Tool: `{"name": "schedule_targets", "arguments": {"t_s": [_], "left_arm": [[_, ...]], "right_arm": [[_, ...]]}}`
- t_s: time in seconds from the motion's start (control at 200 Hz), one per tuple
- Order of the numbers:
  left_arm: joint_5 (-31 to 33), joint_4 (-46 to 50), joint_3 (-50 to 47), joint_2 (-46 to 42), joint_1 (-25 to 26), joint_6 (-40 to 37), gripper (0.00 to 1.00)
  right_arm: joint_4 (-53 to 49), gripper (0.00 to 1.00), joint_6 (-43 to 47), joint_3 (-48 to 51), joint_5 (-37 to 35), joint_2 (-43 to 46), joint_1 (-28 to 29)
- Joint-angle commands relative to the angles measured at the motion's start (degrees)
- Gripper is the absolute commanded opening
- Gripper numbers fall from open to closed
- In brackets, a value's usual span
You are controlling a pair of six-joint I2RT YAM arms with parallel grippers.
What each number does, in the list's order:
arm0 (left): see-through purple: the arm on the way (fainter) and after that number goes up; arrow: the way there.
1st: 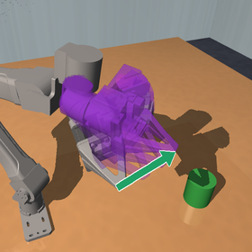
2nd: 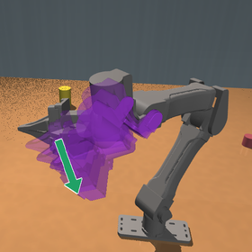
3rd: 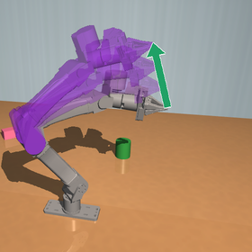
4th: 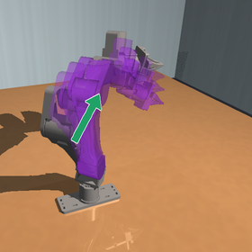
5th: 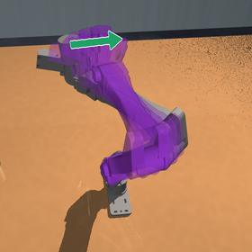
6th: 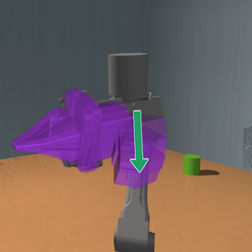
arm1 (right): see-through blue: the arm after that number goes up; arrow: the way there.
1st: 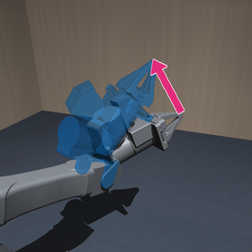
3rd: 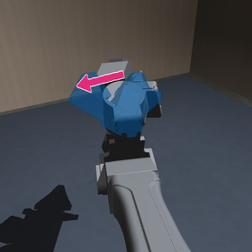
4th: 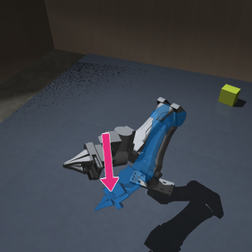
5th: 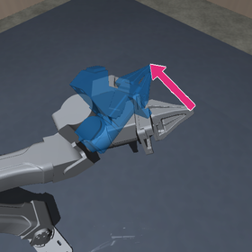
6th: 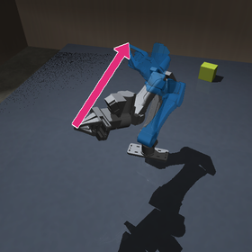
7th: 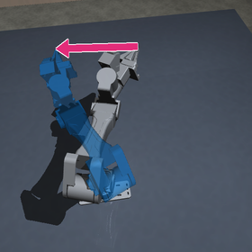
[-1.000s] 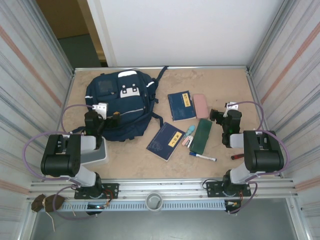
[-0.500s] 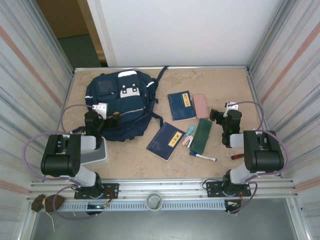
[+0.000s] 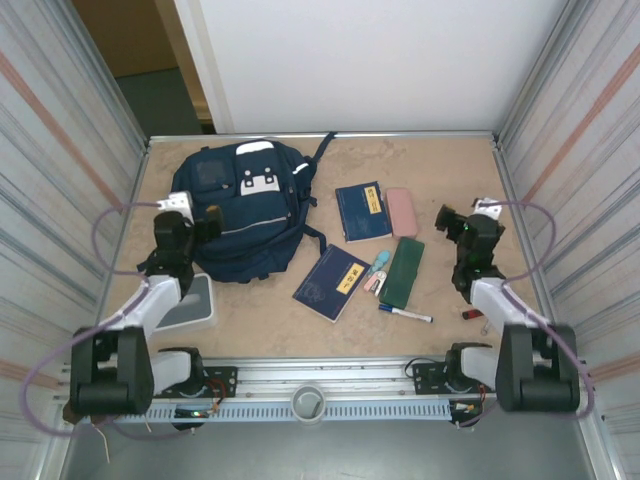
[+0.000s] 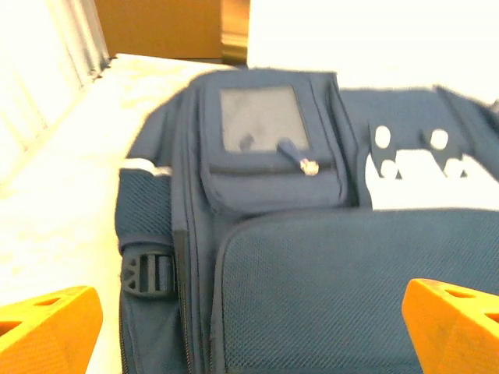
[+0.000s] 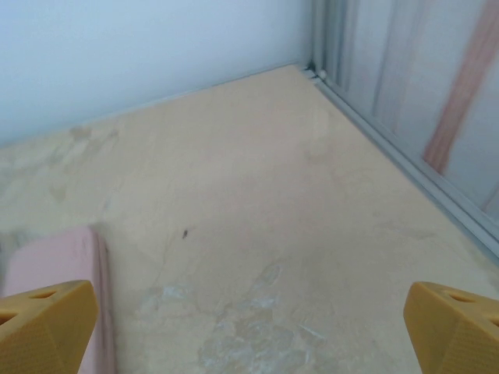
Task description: Pack the student bag
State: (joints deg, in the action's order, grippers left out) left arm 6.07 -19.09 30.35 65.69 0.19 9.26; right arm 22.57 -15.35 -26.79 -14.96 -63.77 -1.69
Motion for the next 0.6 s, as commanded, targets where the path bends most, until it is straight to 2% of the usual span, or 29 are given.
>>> {"name": "schedule_targets", "arguments": {"t_s": [0.0,0.035,0.07,0.145,0.22,0.271,0.381,0.451,0.526,0.596], "left_arm": [[-3.6,15.83,3.65,-1.59,-0.36,12.47,0.99],[-5.21,18.19,4.93,-0.24,-0.36,13.71,0.99],[-4.09,21.85,6.95,1.54,-0.43,14.97,0.99],[-3.16,27.09,10.61,5.29,-2.44,15.68,0.96],[-9.34,27.19,12.87,9.38,-5.87,16.39,0.94],[-13.9,28.29,15.29,13.12,-7.43,17.02,0.88],[-18.52,30.91,19.7,20.3,-7.74,16.38,0.85],[-20.41,30.79,21.07,23.5,-7.68,15.98,0.81],[-22.94,30.66,22.28,26.08,-7.57,15.7,0.72],[-23.8,30.69,22.9,27.57,-7.39,15.54,0.66]], "right_arm": [[-21.25,0.99,-8.23,-7.91,8.26,4.65,-0.35],[-24.13,0.99,-8.28,-9.87,12.24,4.38,0.96],[-27.07,0.99,-8.35,-12.49,14.85,3.41,3.3],[-32.71,0.99,-7.64,-18.25,16.56,-0.04,10.56],[-35.66,0.99,-7.25,-23.92,16.33,-4.96,18.64],[-36.53,1.0,-8.04,-27.51,17.94,-8.85,22.52],[-36.02,0.94,-11.71,-34.53,24.22,-17.77,27.66],[-35.66,0.92,-12.88,-39.22,25.22,-23.5,30.72],[-36.63,0.89,-13.48,-44.99,25.11,-30.26,33.26],[-36.63,0.86,-15.54,-49.43,25.66,-36.04,34.03]]}}
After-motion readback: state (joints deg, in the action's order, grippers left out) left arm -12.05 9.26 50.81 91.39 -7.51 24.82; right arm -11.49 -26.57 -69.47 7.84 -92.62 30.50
